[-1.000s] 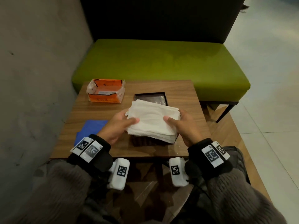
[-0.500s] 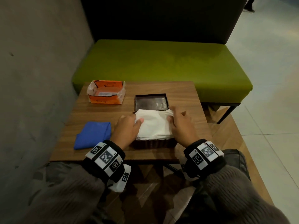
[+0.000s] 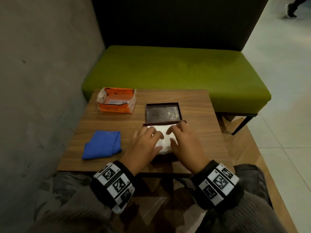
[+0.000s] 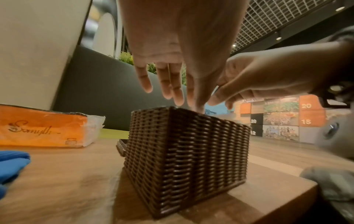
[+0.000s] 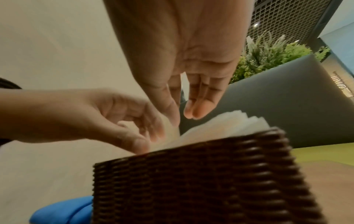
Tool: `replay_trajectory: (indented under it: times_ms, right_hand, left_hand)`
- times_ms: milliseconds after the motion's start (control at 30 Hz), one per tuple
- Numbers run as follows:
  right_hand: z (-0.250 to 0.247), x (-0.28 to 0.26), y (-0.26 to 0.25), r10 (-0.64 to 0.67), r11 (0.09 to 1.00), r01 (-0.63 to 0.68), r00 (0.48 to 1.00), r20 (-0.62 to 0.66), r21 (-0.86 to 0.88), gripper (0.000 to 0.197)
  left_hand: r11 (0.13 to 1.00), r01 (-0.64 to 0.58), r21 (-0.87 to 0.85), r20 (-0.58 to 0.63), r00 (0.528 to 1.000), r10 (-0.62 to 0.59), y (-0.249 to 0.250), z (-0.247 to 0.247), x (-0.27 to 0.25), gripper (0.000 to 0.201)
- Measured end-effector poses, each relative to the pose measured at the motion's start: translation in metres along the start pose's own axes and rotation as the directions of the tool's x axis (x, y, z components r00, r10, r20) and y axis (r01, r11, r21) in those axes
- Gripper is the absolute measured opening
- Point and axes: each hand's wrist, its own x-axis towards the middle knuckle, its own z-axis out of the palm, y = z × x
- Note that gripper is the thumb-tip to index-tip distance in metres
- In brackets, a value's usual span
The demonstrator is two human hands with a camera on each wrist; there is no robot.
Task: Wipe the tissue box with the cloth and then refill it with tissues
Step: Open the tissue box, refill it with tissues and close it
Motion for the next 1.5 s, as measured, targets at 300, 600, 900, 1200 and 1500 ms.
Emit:
replay_trajectory:
  times_ms: [300,600,900,1200,1500]
  right_hand:
    - [0.013,0.016,0.002,0.185,0.960,-0.104,0.933,0.309,-0.260,0.047]
    - [0.021,-0.008,0.003,0.172,0.965,-0.049,0.861,0.478,-0.258,0.107]
    - [0.009,-0.012,0.010,0.154,0.958,0.003,0.838,0.523,-0.287,0.100]
    - [-0.003,-0.019,0.020,0.130,0.985,-0.137,0.989,0.070,0.107,0.065]
    - [-0.048,0.004,0.022,0.284,0.802,-0.098,0.930,-0.232,0.589,0.069]
  left_hand:
    - [0.939,0.168,0.301,0.360,0.892,-0.275,-0.001,0.003,0.026,0.044]
    - [0.848,0.355,-0.393,0.019,0.925,-0.378,-0.043,-0.014,0.041,0.018]
    - [0.979,0.204,0.004,0.436,0.881,-0.185,-0.101,0.040,0.093,0.015]
    - [0.995,0.083,-0.057,0.063,0.995,-0.080,-0.087,-0.007,0.106,0.019]
    - [0.750,-0.108,-0.652,-0.415,0.879,-0.234,-0.037,-0.104,0.081,0.012]
